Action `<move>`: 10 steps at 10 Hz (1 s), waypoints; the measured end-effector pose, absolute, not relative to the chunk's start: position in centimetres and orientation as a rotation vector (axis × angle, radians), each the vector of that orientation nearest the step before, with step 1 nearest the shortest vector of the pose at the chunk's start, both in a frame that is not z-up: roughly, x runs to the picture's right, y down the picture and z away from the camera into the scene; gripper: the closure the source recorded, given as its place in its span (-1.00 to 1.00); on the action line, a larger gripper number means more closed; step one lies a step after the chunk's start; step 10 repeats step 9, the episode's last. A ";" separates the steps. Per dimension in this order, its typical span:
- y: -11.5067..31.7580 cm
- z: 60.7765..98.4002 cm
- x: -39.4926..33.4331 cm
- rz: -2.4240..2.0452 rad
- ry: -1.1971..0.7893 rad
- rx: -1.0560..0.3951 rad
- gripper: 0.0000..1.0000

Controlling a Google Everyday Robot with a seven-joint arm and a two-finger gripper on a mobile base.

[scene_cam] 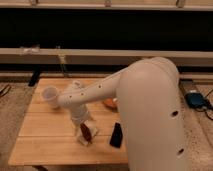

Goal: Place the pepper on the white sponge

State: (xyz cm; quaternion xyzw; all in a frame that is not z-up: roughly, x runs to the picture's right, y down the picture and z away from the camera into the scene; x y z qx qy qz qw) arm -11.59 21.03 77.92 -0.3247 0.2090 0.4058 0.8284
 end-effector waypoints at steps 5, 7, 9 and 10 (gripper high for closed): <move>19.2 76.9 -11.1 0.910 0.380 -0.690 -0.60; 18.7 76.5 -11.0 0.926 0.355 -0.700 -0.60; 18.7 76.4 -11.3 0.923 0.352 -0.701 -0.60; 18.7 76.4 -11.3 0.923 0.352 -0.701 -0.60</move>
